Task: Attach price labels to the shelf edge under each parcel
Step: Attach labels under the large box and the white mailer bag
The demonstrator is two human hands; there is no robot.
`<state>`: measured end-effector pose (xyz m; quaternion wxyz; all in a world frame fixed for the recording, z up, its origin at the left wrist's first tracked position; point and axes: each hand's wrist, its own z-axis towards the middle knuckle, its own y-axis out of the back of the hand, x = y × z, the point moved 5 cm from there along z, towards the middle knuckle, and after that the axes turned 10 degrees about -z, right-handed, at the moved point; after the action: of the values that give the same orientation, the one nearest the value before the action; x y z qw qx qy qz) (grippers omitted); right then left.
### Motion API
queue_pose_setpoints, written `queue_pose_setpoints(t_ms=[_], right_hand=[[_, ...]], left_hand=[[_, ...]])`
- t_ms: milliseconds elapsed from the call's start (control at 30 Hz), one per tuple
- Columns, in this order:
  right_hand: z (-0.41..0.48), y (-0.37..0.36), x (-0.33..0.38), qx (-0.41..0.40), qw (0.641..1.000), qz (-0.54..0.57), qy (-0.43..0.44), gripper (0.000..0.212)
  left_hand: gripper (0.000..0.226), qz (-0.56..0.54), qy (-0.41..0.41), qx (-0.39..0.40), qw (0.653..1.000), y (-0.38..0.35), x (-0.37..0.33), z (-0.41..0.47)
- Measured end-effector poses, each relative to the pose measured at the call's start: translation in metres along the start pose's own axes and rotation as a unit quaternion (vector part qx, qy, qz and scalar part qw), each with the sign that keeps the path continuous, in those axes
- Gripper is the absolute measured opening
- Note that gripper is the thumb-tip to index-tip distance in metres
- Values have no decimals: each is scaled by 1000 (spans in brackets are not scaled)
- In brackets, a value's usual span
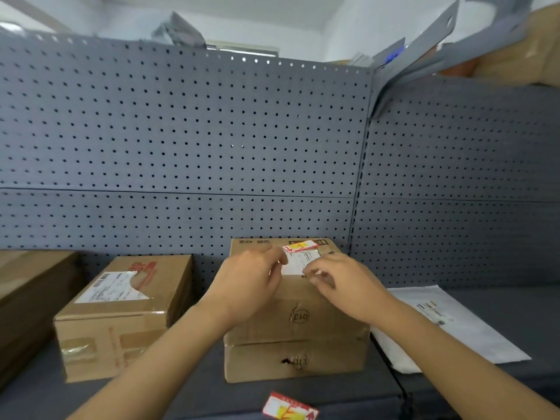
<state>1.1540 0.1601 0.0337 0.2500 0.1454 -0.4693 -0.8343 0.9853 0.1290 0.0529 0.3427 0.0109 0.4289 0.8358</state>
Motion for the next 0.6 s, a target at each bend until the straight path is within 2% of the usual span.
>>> queue_pose_setpoints(t_ms=[233, 600], right_hand=[[73, -46, -61, 56, 997, -43, 25, 27], [123, -87, -77, 103, 988, -78, 89, 28]], left_hand=[[19, 27, 49, 26, 998, -30, 39, 56], [22, 34, 90, 59, 994, -49, 75, 83]])
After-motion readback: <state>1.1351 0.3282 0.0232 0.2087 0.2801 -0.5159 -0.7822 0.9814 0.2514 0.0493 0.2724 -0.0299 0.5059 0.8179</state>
